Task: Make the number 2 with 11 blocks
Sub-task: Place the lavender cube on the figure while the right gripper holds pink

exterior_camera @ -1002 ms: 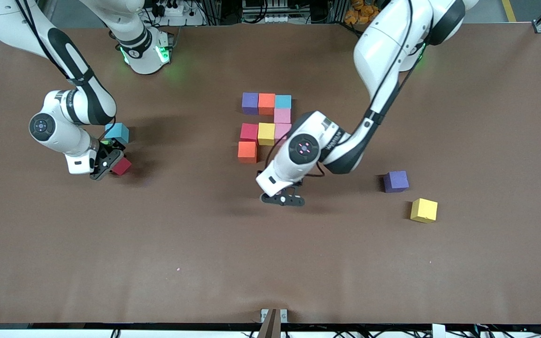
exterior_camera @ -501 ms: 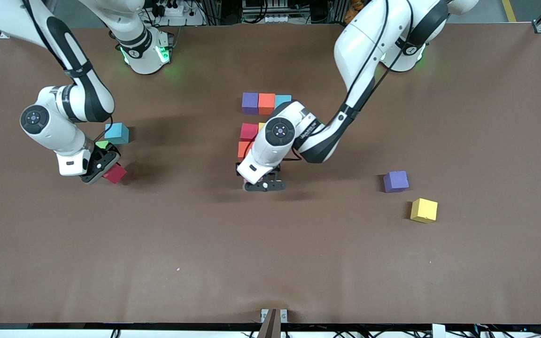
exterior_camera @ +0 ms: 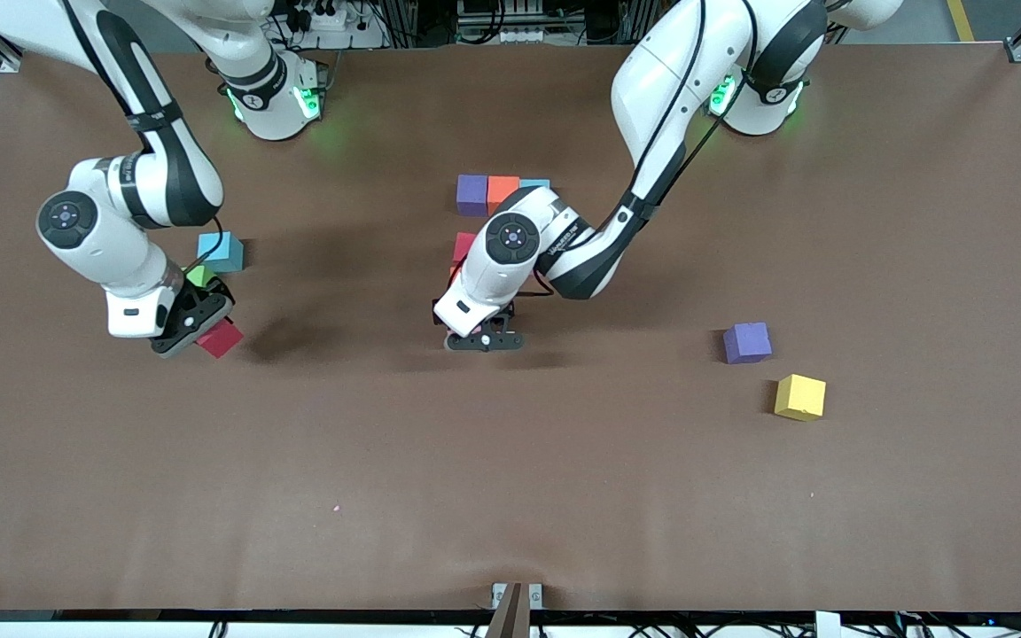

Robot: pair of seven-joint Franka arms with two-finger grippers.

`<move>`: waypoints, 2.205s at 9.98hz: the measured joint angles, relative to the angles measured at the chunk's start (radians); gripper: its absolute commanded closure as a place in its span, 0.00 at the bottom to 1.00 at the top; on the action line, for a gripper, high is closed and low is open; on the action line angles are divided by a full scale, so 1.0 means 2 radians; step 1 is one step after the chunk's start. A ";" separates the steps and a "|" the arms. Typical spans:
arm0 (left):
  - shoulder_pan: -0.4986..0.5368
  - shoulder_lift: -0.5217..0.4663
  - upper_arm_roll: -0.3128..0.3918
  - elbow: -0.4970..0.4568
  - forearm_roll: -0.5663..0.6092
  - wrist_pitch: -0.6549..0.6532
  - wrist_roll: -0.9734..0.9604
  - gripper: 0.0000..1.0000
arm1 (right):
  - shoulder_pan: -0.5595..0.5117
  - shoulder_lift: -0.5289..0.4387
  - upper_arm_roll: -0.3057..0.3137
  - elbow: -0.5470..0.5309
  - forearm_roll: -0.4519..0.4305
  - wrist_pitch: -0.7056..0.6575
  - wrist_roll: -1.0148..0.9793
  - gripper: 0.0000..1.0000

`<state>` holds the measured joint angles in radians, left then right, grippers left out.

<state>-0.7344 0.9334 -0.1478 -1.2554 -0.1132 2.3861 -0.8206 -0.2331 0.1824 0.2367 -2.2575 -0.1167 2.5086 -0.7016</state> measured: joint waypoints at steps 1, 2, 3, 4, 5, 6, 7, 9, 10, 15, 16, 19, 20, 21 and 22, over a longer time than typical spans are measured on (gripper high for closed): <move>0.000 0.002 0.000 0.000 0.000 0.000 0.002 0.72 | 0.002 -0.002 0.001 0.015 0.000 -0.015 0.011 0.74; 0.000 0.003 0.000 0.000 0.000 0.000 0.004 0.71 | 0.011 -0.005 0.001 0.032 0.005 -0.045 0.028 0.74; 0.000 0.006 0.000 0.000 0.000 0.000 0.008 0.71 | 0.028 -0.012 -0.002 0.053 0.017 -0.085 0.048 0.74; -0.001 0.009 0.000 0.000 0.000 0.000 0.014 0.71 | 0.053 -0.018 -0.012 0.071 0.024 -0.114 0.067 0.74; -0.001 0.012 0.000 0.000 0.000 0.000 0.020 0.71 | 0.084 -0.023 -0.031 0.082 0.028 -0.128 0.083 0.74; -0.001 0.014 0.000 0.000 0.000 0.000 0.023 0.71 | 0.103 -0.023 -0.045 0.088 0.028 -0.131 0.095 0.74; -0.001 0.015 0.000 0.000 0.000 0.001 0.024 0.70 | 0.108 -0.023 -0.049 0.089 0.028 -0.131 0.103 0.74; -0.002 0.015 0.000 0.001 0.000 0.001 0.025 0.69 | 0.108 -0.022 -0.050 0.090 0.028 -0.131 0.110 0.74; -0.002 0.015 -0.001 0.001 0.000 0.001 0.025 0.65 | 0.109 -0.022 -0.050 0.090 0.028 -0.131 0.111 0.74; -0.003 0.016 -0.001 0.001 0.000 0.000 0.032 0.00 | 0.110 -0.022 -0.050 0.090 0.029 -0.131 0.116 0.74; -0.003 0.019 -0.002 0.000 0.000 0.000 0.043 0.00 | 0.110 -0.022 -0.050 0.091 0.029 -0.131 0.119 0.74; -0.003 0.022 -0.006 0.004 0.000 0.001 0.049 0.00 | 0.119 -0.022 -0.050 0.092 0.029 -0.131 0.133 0.74; -0.003 0.021 -0.010 0.008 0.000 0.001 0.047 0.00 | 0.125 -0.022 -0.050 0.093 0.029 -0.131 0.142 0.74; -0.003 0.018 -0.011 0.013 -0.001 0.002 0.041 0.00 | 0.130 -0.022 -0.050 0.093 0.029 -0.131 0.146 0.74; -0.003 0.009 -0.010 0.017 -0.001 0.003 0.030 0.00 | 0.131 -0.021 -0.050 0.093 0.029 -0.131 0.149 0.74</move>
<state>-0.7413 0.9515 -0.1674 -1.2207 -0.1147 2.3919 -0.7610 0.0279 0.1394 0.1358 -2.0714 -0.0590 2.2469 -0.4041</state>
